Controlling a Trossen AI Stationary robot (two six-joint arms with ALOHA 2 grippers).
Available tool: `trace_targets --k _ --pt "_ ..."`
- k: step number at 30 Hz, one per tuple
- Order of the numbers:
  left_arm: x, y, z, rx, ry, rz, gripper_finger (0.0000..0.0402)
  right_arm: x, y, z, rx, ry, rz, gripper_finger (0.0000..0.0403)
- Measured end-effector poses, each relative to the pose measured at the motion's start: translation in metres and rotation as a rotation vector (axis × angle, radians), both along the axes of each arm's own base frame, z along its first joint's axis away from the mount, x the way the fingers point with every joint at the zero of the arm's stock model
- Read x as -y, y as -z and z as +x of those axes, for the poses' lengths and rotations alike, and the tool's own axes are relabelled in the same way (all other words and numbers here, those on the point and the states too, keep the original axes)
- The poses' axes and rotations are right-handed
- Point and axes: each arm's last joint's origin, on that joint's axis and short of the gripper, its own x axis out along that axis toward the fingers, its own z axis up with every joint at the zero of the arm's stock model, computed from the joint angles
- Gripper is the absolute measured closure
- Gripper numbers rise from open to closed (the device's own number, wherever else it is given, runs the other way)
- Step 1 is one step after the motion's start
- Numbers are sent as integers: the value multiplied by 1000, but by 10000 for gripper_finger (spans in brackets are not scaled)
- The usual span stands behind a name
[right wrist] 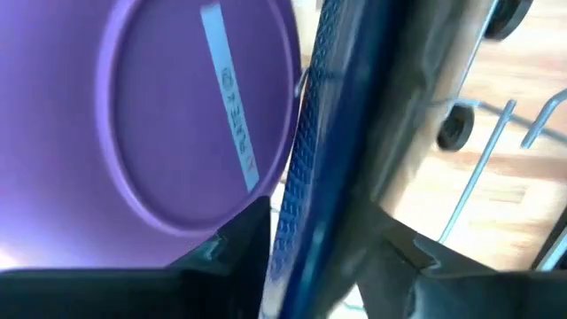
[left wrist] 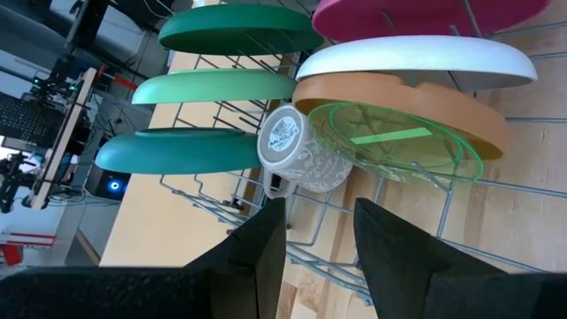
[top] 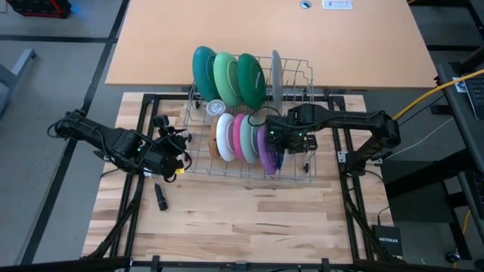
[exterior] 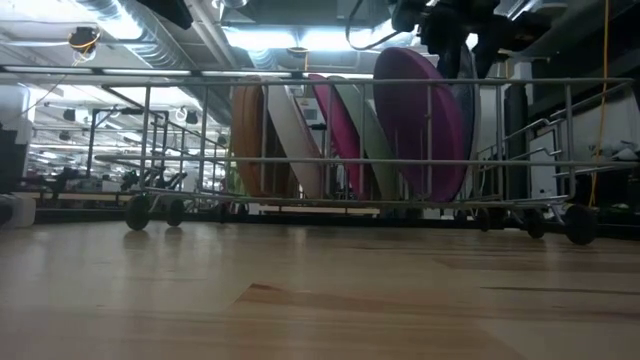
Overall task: Sort dishes
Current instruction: Put the dark blue plate in the dish rack, then return to Home Position
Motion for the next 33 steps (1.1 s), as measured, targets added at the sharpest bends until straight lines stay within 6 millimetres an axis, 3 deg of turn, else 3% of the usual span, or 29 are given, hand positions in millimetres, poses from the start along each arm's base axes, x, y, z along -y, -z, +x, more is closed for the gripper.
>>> trace_targets --k 7,12,28,33 --pt "0 0 0 0 0 0 277 -1 0 0 -8 -4 16 185" --pt "0 0 0 -5 3 3 277 -1 0 -1 -4 -44 9 156" --pt "0 0 0 -1 1 1 277 2 -10 16 236 -142 -89 153" --pt "0 0 0 -3 2 2 277 3 -23 14 246 -151 -123 152"
